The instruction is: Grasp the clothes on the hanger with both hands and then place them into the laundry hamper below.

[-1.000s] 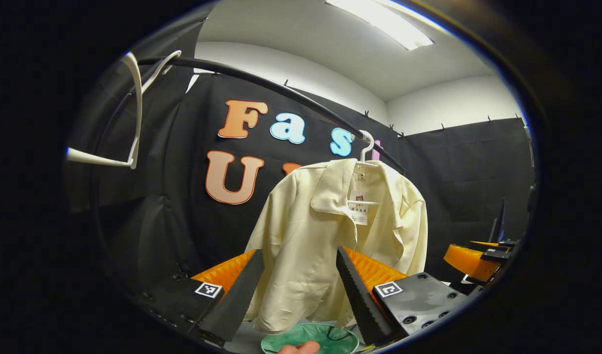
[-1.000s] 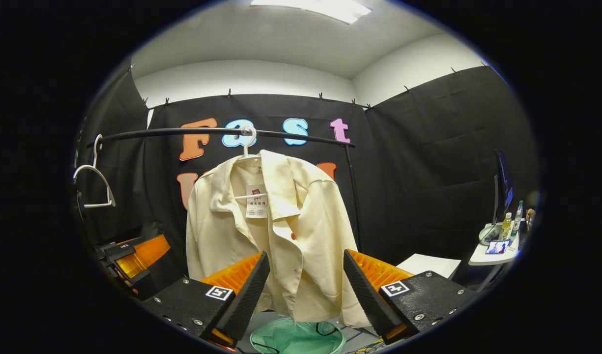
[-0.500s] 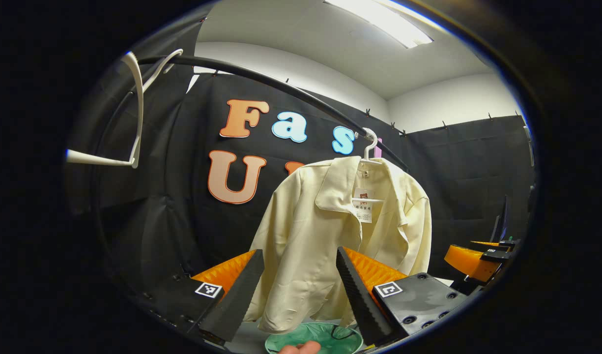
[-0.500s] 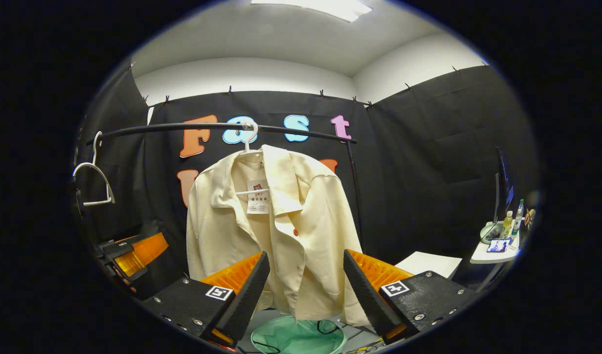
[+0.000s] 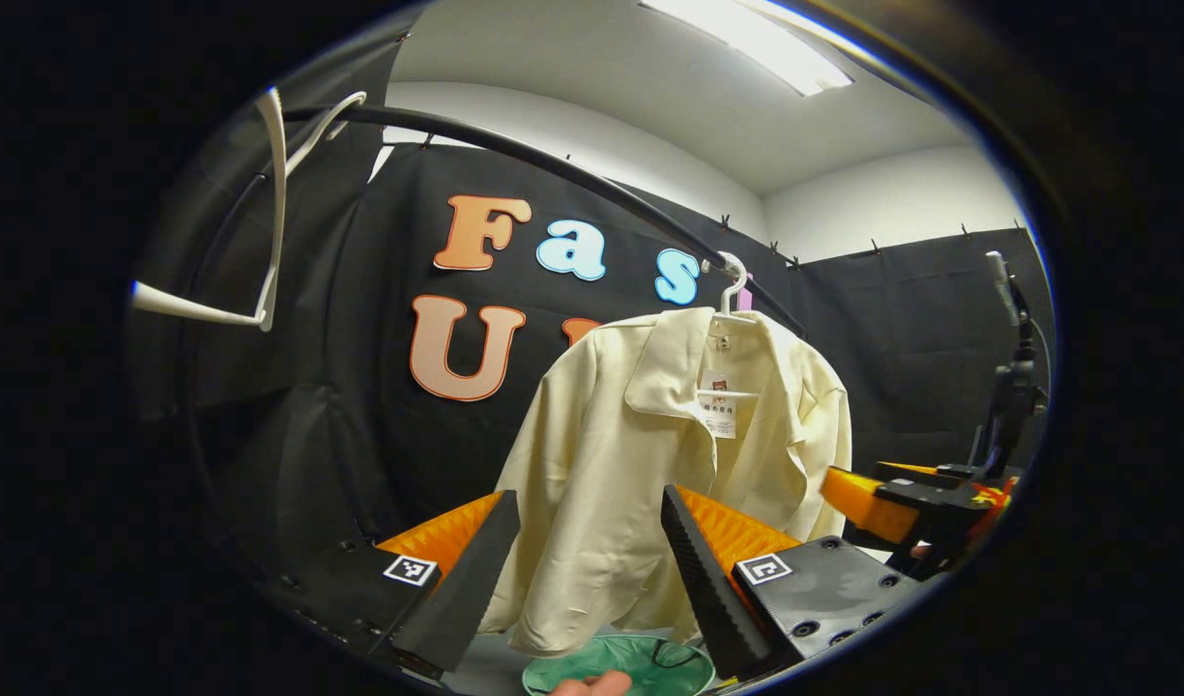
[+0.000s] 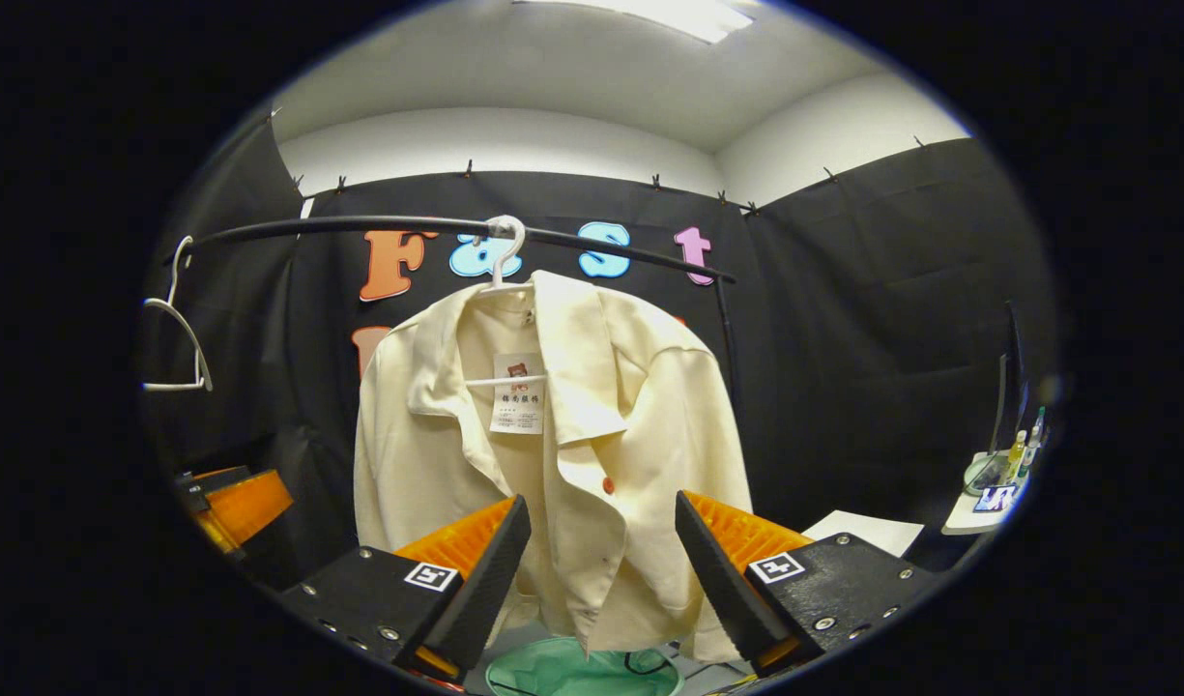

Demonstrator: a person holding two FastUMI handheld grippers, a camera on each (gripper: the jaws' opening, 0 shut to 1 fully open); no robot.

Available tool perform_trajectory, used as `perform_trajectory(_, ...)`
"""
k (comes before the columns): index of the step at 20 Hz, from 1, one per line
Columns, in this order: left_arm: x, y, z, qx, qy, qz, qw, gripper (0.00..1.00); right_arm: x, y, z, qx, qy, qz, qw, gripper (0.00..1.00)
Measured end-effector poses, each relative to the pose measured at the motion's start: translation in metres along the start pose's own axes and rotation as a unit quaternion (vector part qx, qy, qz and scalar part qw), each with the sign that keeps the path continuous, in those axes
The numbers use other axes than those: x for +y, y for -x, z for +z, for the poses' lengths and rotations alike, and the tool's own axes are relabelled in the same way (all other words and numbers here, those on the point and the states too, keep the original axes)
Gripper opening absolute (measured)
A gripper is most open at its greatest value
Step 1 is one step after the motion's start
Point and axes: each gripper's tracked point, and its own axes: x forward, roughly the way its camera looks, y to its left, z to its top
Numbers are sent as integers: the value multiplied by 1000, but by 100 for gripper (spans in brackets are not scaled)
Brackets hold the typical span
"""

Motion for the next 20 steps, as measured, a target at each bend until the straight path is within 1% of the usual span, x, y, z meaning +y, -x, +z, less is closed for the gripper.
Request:
perform_trajectory(1, 0, 1, 1, 0, 0, 1, 1000, 97, 4, -16, -5, 10, -8, 1, 1000, 94)
perform_trajectory(3, 6, 4, 1, -1, 1, 6, 1000, 97, 10, -45, -5, 13, -25, 1, 1000, 94)
perform_trajectory(7, 18, 10, -1, 1, 5, 21, 1000, 97, 13, -92, -15, 24, 8, -41, 999, 94)
perform_trajectory(9, 22, 11, -3, 4, 9, 23, 1000, 97, 26, -117, -20, 28, 10, -36, 999, 94)
perform_trajectory(10, 21, 13, -4, 6, 12, 23, 1000, 97, 20, -130, -30, 33, 23, -51, 998, 94)
perform_trajectory(11, 20, 14, -6, 7, 14, 22, 1000, 97, 8, -143, -38, 40, 43, -78, 995, 94)
perform_trajectory(12, 19, 14, -5, 6, 13, 20, 1000, 93, -9, -151, -42, 44, 56, -100, 992, 95)
perform_trajectory(13, 18, 13, -4, 3, 9, 18, 1000, 97, -22, -159, -43, 44, 60, -111, 991, 95)
perform_trajectory(14, 14, 10, -5, 1, 6, 13, 1000, 97, -33, -161, -43, 42, 55, -115, 991, 93)
perform_trajectory(15, 10, 8, -7, 1, 5, 6, 1000, 97, -43, -161, -40, 39, 50, -115, 991, 85)
perform_trajectory(16, 2, 0, -12, 4, 7, -4, 1000, 96, -54, -155, -35, 34, 46, -113, 992, 60)
perform_trajectory(17, -8, -7, -17, 8, 11, -17, 1000, 96, -60, -148, -29, 34, 45, -107, 993, 42)
perform_trajectory(18, -21, -17, -21, 14, 18, -33, 999, 97, -62, -140, -27, 35, 44, -91, 994, 19)
perform_trajectory(19, -36, -28, -26, 19, 24, -51, 998, 97, -62, -131, -24, 37, 41, -74, 996, 17)
perform_trajectory(20, -51, -41, -33, 25, 29, -68, 997, 97, -60, -120, -19, 37, 40, -59, 997, 12)
